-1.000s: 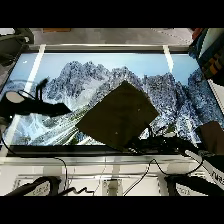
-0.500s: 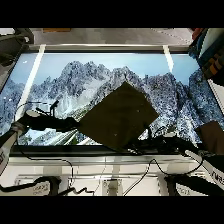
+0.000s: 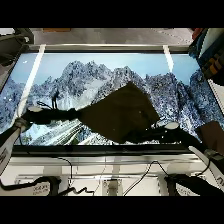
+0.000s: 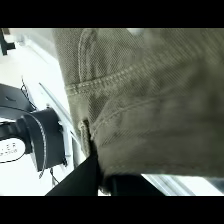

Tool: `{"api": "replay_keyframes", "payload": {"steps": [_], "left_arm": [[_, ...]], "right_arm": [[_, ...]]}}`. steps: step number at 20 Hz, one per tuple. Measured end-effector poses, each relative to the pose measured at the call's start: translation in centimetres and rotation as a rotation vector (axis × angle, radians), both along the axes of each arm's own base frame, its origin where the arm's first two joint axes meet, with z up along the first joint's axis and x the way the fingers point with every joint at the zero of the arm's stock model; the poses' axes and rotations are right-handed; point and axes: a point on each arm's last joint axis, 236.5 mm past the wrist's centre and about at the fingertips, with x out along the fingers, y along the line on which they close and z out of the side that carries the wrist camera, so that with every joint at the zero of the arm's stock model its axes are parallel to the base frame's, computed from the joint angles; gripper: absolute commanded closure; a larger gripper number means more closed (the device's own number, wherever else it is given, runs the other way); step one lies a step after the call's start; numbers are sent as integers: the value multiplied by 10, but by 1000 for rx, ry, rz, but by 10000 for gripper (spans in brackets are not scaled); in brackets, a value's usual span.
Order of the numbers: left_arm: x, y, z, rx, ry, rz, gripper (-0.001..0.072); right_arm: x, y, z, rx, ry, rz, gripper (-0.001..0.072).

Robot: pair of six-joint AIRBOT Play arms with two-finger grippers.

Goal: Fold the clothes and pants, and hang the long-sleeved shirts on hangers.

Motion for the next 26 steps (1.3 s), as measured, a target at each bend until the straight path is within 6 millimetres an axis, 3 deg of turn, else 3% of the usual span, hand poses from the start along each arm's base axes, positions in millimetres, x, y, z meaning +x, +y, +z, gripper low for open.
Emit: {"api": "replay_keyframes", "payload": {"steps": [3,6,9,11,13,15,18,19,21,23,26], "left_arm": [[19,8,94,24,-258,7,700],[4,12,211,72,-566,27,700],[-44,18,327,130,-905,111,700],[-87,25,393,161,-1116,201,700],[-133,29,440,172,-1285,274,700],[-174,29,469,167,-1401,318,701],[-205,25,479,110,-1419,343,701],[-203,23,471,86,-1369,338,701],[-183,20,435,43,-1194,318,701],[-148,17,379,-2,-959,297,701],[-89,8,268,-51,-588,278,700]], "right_arm": [[31,0,59,-36,-204,36,667],[54,-3,144,-57,-443,31,666],[56,-7,241,-32,-695,0,666],[43,-12,300,-8,-841,-26,666],[22,-17,345,21,-944,-50,666],[-2,-23,378,52,-1004,-79,666],[-30,-31,405,87,-1041,-112,666],[-32,-33,407,85,-1042,-124,667],[-20,-36,393,54,-993,-155,666],[12,-38,352,-12,-880,-190,666],[73,-41,259,-118,-663,-263,666]]}}
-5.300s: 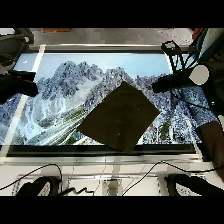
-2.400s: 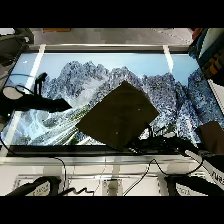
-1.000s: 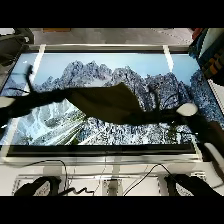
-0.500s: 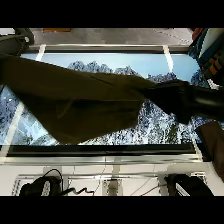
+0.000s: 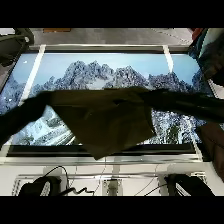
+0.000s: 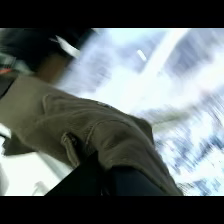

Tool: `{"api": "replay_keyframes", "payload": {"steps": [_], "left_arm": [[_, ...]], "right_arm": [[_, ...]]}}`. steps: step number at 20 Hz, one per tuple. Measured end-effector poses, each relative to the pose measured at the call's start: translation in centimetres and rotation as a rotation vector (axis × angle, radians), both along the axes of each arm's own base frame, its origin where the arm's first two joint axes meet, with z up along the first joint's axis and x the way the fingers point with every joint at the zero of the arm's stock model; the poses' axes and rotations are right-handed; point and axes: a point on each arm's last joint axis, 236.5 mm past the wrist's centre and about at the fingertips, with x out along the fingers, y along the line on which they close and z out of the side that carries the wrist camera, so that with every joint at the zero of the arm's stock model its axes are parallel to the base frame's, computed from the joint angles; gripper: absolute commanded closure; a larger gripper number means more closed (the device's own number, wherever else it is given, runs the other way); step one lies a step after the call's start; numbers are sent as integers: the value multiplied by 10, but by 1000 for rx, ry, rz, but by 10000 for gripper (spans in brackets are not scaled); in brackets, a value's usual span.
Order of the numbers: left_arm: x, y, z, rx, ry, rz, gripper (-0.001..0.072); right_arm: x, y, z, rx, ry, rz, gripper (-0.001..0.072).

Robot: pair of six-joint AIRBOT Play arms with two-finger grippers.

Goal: Fold the clothes and pants, and hang the long-sleeved shirts on hangers.

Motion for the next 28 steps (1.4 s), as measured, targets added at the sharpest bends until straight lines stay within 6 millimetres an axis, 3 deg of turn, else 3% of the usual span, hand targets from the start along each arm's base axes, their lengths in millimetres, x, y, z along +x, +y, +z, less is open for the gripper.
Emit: {"api": "replay_keyframes", "payload": {"steps": [2,4,7,9,12,15,18,19,20,21,22,25,27,28], "left_arm": [[34,-15,-65,-46,180,-9,700],[62,-39,-108,-69,282,-28,700],[89,-76,-146,-59,359,-82,700],[92,-95,-161,-50,397,-134,701],[66,-120,-177,-16,475,-290,700],[16,-136,-197,43,623,-473,700],[-23,-132,-223,150,757,-560,698],[-32,-129,-231,188,794,-572,594],[-37,-126,-238,220,818,-577,288],[-41,-123,-245,250,836,-580,-7],[-39,-121,-250,263,845,-567,11],[-28,-117,-260,289,835,-518,12],[-20,-113,-264,294,825,-488,12],[-17,-111,-264,294,822,-477,13]], "right_arm": [[42,-7,-67,-14,134,-106,666],[75,-14,-118,-20,226,-202,666],[105,-30,-163,-48,302,-287,666],[113,-48,-175,-77,341,-310,667],[94,-85,-197,-181,472,-263,666],[42,-122,-222,-329,666,-158,666],[-10,-137,-239,-416,837,-45,665],[-25,-138,-246,-432,883,-9,657],[-37,-139,-253,-451,912,18,529],[-46,-143,-263,-480,931,37,313],[-53,-144,-271,-492,943,52,200],[-56,-147,-284,-517,926,60,202],[-45,-161,-286,-582,877,34,205],[-37,-172,-285,-631,846,11,246]]}}
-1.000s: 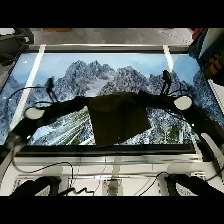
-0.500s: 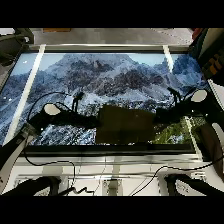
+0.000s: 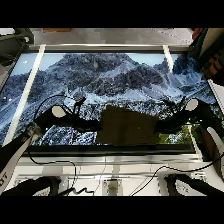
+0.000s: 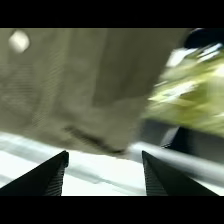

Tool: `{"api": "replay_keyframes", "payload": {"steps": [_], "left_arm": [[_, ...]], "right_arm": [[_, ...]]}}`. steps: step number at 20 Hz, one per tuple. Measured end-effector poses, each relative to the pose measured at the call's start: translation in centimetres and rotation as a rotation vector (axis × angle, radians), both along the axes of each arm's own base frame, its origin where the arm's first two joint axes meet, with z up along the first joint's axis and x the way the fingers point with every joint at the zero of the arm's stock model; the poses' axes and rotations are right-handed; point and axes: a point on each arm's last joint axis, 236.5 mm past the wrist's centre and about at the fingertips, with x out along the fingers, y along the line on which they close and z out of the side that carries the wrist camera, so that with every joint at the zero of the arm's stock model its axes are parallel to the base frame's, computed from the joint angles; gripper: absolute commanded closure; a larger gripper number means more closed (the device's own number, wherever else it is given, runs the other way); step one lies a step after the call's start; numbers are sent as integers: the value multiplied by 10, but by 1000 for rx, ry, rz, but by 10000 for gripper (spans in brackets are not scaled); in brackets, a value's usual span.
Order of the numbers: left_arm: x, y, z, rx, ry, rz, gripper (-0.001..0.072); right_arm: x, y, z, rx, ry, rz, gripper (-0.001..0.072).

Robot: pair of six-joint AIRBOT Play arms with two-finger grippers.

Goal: Fold the clothes and pants, and hang the long-sleeved shirts on hangers.

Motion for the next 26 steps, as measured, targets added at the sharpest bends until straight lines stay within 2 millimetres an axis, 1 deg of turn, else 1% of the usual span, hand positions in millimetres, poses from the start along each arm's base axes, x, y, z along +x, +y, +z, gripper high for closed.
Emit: {"api": "replay_keyframes", "payload": {"steps": [2,4,5,6,7,8,9,10,11,12,15,19,22,25,26], "left_arm": [[4,4,-1,4,-4,17,13],[7,6,-2,7,-9,25,14],[8,7,-2,9,-14,22,15],[8,8,-2,11,-23,13,15],[9,8,-2,12,-32,7,15],[10,9,-2,12,-39,4,15],[11,9,-2,13,-47,0,15],[12,9,-2,14,-53,-1,15],[13,10,-2,15,-59,0,15],[15,10,-2,15,-63,1,15],[16,10,-2,16,-71,-1,15],[17,10,-2,17,-76,-1,15],[17,10,-2,17,-76,0,15],[17,10,-2,18,-77,-1,15],[17,10,-2,17,-77,0,15]], "right_arm": [[18,-28,5,-84,-62,-18,386],[28,-59,9,-126,-100,-67,573],[28,-72,9,-129,-110,-87,611],[28,-84,7,-113,-121,-115,611],[24,-90,3,-79,-123,-140,611],[18,-89,-2,-16,-121,-167,595],[15,-83,-7,58,-131,-194,460],[12,-75,-11,129,-141,-215,256],[11,-66,-14,189,-155,-237,202],[12,-58,-18,239,-175,-263,202],[23,-42,-26,305,-227,-336,201],[39,-23,-37,307,-254,-375,201],[40,-7,-56,312,-194,-404,200],[36,20,-68,383,-90,-448,202],[33,32,-70,420,-50,-458,202]]}}
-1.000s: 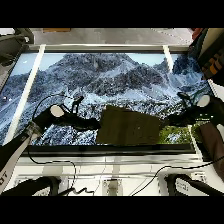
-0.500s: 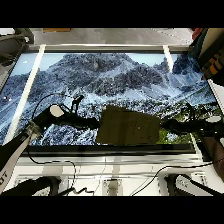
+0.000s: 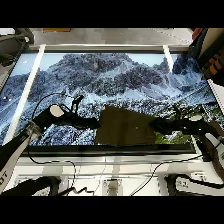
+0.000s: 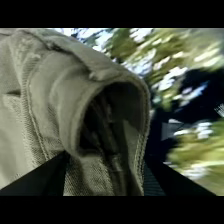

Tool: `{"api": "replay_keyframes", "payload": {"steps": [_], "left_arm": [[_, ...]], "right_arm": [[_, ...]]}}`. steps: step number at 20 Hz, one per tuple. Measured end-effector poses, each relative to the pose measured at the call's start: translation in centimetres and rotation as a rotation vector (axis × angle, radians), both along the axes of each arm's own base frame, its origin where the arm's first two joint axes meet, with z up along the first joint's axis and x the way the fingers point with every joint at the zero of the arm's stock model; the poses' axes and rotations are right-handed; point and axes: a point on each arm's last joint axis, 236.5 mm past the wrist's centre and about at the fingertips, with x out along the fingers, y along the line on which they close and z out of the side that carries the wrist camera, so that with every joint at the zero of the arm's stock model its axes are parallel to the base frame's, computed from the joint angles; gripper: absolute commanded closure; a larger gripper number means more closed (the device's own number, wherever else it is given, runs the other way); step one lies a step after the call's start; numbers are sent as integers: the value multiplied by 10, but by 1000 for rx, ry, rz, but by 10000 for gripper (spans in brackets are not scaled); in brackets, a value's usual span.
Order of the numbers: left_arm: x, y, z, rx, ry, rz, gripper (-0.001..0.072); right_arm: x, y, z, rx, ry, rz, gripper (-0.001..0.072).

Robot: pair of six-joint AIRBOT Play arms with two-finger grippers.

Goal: Fold the clothes and pants, and hang the long-sleeved shirts on hangers.

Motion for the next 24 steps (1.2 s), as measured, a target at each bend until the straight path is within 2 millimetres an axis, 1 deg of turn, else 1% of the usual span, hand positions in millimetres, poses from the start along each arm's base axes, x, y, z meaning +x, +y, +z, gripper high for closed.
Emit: {"api": "replay_keyframes", "payload": {"steps": [3,6,9,10,14,16,18,21,22,24], "left_arm": [[0,0,0,1,0,-1,15],[0,0,0,1,0,0,15],[0,0,0,1,0,-1,15],[0,0,0,1,0,0,15],[0,0,0,1,0,0,15],[0,0,0,1,0,0,15],[0,0,0,1,0,0,15],[0,0,0,1,0,-1,15],[0,0,0,1,0,-1,15],[0,0,0,1,0,-1,15]], "right_arm": [[-4,32,1,84,16,63,202],[-1,57,10,117,-30,161,212],[6,73,25,129,-85,256,212],[9,76,29,126,-101,282,212],[21,71,40,64,-163,383,210],[27,61,41,1,-175,425,193],[29,46,36,-81,-149,449,193],[18,25,24,-174,-73,479,194],[13,22,21,-185,-48,482,193],[1,23,14,-174,-13,477,195]]}}
